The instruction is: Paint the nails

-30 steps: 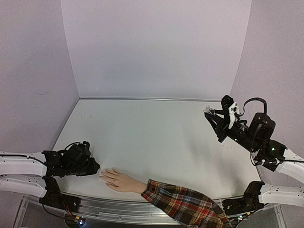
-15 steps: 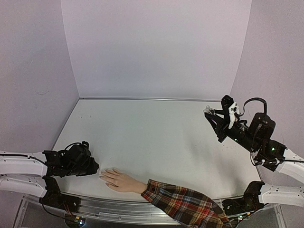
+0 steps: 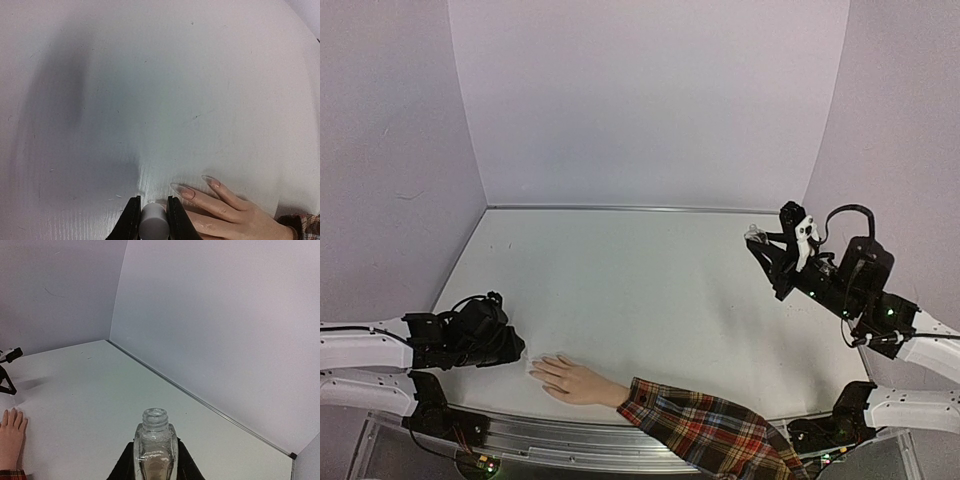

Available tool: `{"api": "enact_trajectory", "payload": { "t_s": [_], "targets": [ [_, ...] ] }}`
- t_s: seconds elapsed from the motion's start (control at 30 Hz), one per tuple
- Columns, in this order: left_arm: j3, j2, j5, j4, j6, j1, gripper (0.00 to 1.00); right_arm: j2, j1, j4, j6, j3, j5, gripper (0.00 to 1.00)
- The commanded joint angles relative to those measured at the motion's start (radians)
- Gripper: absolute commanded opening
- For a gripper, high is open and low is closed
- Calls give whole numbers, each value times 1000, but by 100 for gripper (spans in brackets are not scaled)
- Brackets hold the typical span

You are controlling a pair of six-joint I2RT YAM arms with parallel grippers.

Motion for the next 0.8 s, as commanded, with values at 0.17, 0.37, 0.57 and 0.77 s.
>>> {"api": "enact_trajectory", "payload": {
  "t_s": [0.17,0.37,0.57,0.77],
  "targets": [
    [35,47,20,63,13,-4,0,82,-8,68,58,26,19,0],
    [29,53,27,76,12,-5,0,185,-19,78,108,55,1,0],
    [1,34,61,125,18,-4,0,228,-28,92,134,72,-30,0],
    [-9,22,68,133,24,-4,0,229,-30,94,136,77,-38,0]
  ]
}}
